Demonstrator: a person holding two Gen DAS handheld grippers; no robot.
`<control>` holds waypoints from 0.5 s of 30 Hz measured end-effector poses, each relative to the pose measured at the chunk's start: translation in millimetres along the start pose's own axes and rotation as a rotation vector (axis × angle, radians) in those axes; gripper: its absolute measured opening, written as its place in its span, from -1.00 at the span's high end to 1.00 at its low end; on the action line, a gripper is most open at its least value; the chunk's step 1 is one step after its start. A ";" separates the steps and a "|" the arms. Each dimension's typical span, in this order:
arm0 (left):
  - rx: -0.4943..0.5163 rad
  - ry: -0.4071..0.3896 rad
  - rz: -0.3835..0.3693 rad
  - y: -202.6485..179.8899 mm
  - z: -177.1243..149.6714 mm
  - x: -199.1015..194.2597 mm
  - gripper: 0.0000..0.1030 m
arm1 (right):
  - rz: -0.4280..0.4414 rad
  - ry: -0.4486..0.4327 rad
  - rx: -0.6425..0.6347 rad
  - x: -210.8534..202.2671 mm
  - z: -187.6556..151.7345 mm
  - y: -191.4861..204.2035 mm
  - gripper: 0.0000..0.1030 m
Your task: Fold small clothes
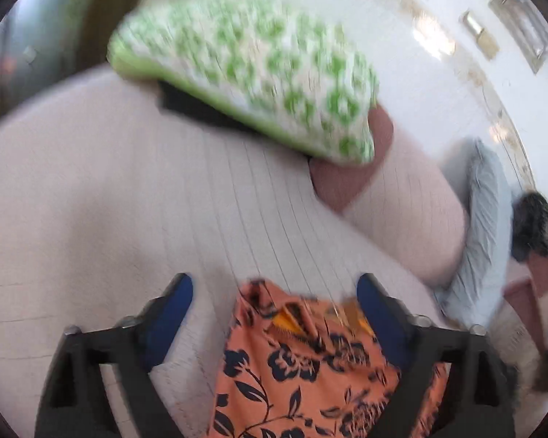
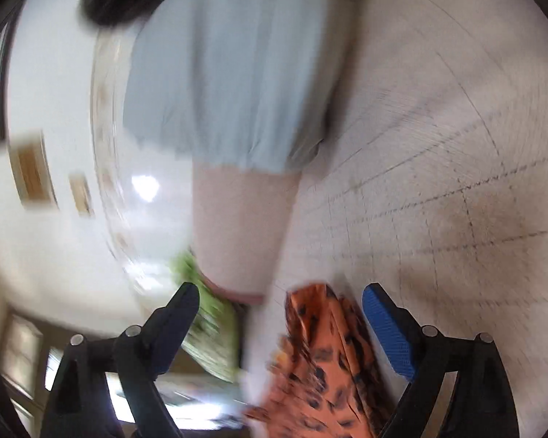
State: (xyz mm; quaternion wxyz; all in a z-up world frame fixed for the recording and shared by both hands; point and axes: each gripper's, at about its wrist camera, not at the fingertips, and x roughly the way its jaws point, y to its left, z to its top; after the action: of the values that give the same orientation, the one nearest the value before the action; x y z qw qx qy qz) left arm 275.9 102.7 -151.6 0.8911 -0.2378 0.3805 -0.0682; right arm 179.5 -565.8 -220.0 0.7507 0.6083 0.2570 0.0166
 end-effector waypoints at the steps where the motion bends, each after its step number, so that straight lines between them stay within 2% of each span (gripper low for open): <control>1: 0.000 -0.015 0.031 -3.1 -4.2 -7.8 -0.78 | -0.018 0.035 -0.068 3.4 -12.0 18.2 -0.77; 3: 0.029 -0.014 0.079 -15.1 -22.2 -22.2 -0.78 | -0.093 0.107 -0.220 17.9 -45.3 55.8 -0.75; 6: 0.035 0.051 0.055 -19.0 -61.2 -31.4 -0.78 | -0.169 0.241 -0.402 59.8 -110.2 93.6 -0.55; 9: 0.010 0.165 0.064 -12.9 -98.9 -10.9 -0.78 | -0.286 0.364 -0.542 118.2 -177.0 102.5 -0.28; 10: 0.010 0.197 0.097 -7.5 -107.6 -1.0 -0.78 | -0.324 0.408 -0.578 139.3 -198.4 103.0 -0.08; 11: 0.016 0.219 0.113 -3.8 -111.8 6.0 -0.78 | -0.361 0.447 -0.608 161.2 -216.7 103.6 0.04; 13: 0.020 0.249 0.118 0.2 -110.7 14.0 -0.77 | -0.407 0.477 -0.675 191.0 -240.3 104.9 0.04; 15: 0.019 0.250 0.113 2.4 -100.2 21.3 -0.78 | -0.467 0.452 -0.760 222.8 -249.0 112.5 0.04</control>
State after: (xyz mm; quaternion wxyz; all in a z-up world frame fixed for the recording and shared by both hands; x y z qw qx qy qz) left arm 219.5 61.1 -226.3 0.8414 -0.1974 0.5005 -0.0505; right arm 304.0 -236.1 -229.6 0.8284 0.1993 0.5185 0.0717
